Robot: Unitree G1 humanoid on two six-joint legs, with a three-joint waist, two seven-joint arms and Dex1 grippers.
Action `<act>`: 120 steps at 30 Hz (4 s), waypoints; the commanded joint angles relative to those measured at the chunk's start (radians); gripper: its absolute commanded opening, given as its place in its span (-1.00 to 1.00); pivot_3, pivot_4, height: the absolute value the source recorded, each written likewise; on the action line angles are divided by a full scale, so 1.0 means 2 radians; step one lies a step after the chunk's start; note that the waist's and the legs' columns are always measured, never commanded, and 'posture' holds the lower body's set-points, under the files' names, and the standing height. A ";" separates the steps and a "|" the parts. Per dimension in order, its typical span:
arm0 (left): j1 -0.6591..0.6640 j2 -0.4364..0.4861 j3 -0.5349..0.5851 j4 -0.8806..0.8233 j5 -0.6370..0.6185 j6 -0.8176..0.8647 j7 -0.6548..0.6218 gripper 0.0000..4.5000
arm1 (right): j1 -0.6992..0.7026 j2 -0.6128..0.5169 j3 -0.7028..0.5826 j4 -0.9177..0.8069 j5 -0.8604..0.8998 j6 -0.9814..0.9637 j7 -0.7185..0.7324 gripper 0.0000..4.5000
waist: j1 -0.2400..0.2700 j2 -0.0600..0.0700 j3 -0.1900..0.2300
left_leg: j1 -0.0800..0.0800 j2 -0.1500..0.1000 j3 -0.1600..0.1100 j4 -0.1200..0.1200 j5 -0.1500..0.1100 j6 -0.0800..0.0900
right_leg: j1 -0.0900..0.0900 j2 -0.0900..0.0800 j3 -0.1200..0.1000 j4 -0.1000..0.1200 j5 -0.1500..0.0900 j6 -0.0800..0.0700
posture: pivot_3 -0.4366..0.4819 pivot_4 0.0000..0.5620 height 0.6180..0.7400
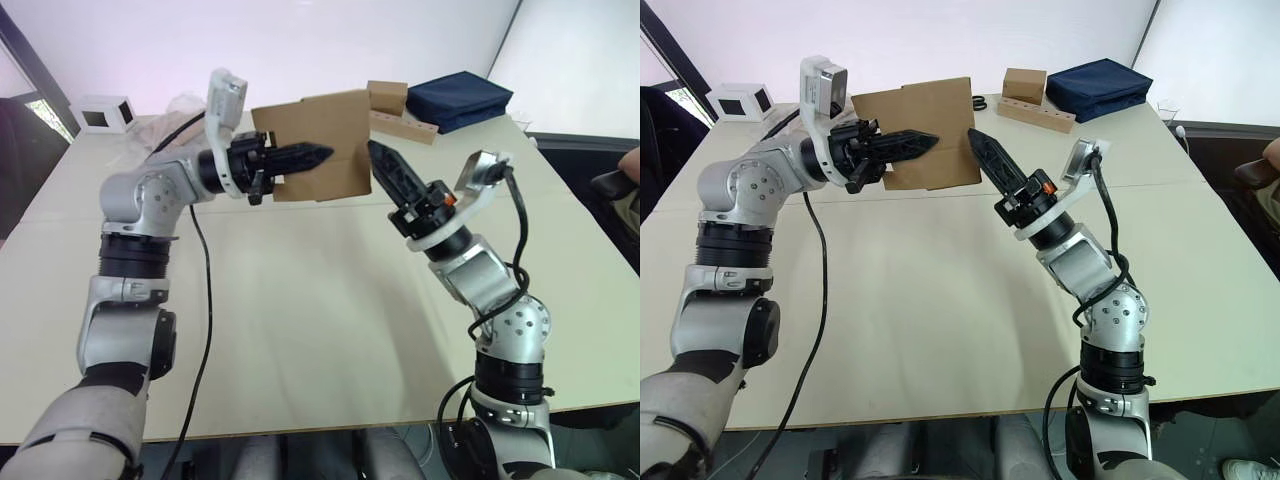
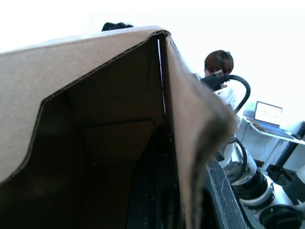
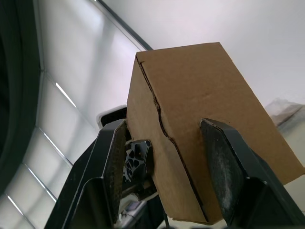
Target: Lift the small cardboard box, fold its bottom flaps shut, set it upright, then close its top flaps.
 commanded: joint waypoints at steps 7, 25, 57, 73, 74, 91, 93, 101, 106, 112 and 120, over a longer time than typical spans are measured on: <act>-0.001 -0.003 0.001 -0.013 0.007 -0.010 0.000 -1.00 | 0.000 -0.007 0.036 -0.043 -0.027 0.016 0.007 0.12 | 0.000 0.000 0.000 | 0.000 0.000 0.000 0.000 0.000 0.000 | 0.000 0.000 0.000 0.000 0.000 0.000 | -0.05 -0.47 1.00; 0.019 0.023 0.009 -0.055 -0.002 0.020 0.004 -1.00 | 0.020 -0.096 -0.028 -0.036 -0.009 0.023 0.010 0.12 | 0.001 0.000 0.000 | 0.000 0.000 0.000 0.000 -0.001 0.001 | 0.000 0.000 0.000 0.000 0.000 0.000 | -0.05 -0.47 1.00; 0.007 0.089 -0.081 -0.104 0.081 0.024 -0.012 -1.00 | 0.092 -0.175 -0.033 -0.069 -0.051 0.068 0.064 -0.99 | 0.002 0.000 0.000 | 0.000 0.000 0.000 0.000 0.000 0.001 | 0.000 0.000 0.000 0.000 0.000 0.000 | -0.05 -0.47 1.00; -0.103 0.183 -0.385 -0.219 0.319 0.009 -0.171 -1.00 | 0.158 -0.336 0.044 -0.174 -0.168 0.110 0.137 -0.99 | 0.004 -0.001 0.001 | 0.000 0.000 0.000 0.000 -0.001 0.002 | 0.001 0.000 0.000 -0.001 0.000 0.000 | -0.05 -0.47 1.00; -0.107 0.178 -0.397 -0.222 0.328 0.015 -0.172 -1.00 | 0.158 -0.334 0.049 -0.176 -0.178 0.109 0.134 -0.99 | 0.003 -0.001 0.001 | 0.000 0.000 0.000 0.000 -0.001 0.002 | 0.001 0.000 0.000 -0.001 0.000 0.000 | -0.05 -0.47 1.00; -0.117 0.130 -0.494 -0.257 0.376 0.150 -0.140 -1.00 | 0.195 -0.252 0.074 -0.171 -0.268 0.070 0.098 -0.99 | 0.003 -0.001 0.001 | 0.000 0.000 0.000 0.000 -0.001 0.002 | 0.001 0.000 0.000 -0.001 0.000 0.000 | -0.05 -0.47 1.00; -0.117 0.138 -0.500 -0.270 0.370 0.154 -0.146 -1.00 | 0.197 -0.251 0.073 -0.167 -0.277 0.066 0.103 -0.99 | 0.003 -0.001 0.001 | 0.000 0.000 0.000 0.000 -0.001 0.002 | 0.001 0.000 0.000 0.000 0.000 0.000 | -0.05 -0.47 1.00; -0.114 0.147 -0.503 -0.316 0.342 0.202 -0.149 -0.18 | 0.194 -0.247 0.072 -0.158 -0.293 0.063 0.115 -1.00 | 0.004 -0.001 0.001 | 0.000 0.000 0.000 0.000 -0.001 0.002 | 0.001 0.000 0.000 0.000 0.000 0.000 | -0.05 -0.47 1.00; -0.134 0.134 -0.491 -0.312 0.305 0.262 -0.137 0.05 | 0.187 -0.247 0.073 -0.148 -0.294 0.067 0.128 -1.00 | 0.004 -0.001 0.001 | 0.000 0.000 0.000 0.001 -0.001 0.002 | 0.001 0.000 0.000 0.000 0.000 0.000 | -0.05 -0.47 1.00; -0.184 0.123 -0.424 -0.259 0.238 0.307 -0.138 0.05 | 0.155 -0.253 0.052 -0.132 -0.255 0.084 0.164 -1.00 | 0.003 -0.002 0.001 | 0.000 0.000 0.000 0.001 -0.001 0.003 | 0.001 0.000 0.000 0.000 0.000 0.000 | -0.05 -0.47 1.00; -0.147 0.137 -0.275 -0.194 0.172 0.234 -0.109 0.05 | 0.097 -0.260 0.053 -0.078 -0.248 0.086 0.213 -1.00 | 0.002 -0.001 0.001 | 0.000 0.000 0.000 0.001 -0.002 0.003 | 0.001 0.000 0.000 0.000 0.000 0.000 | -0.05 -0.47 1.00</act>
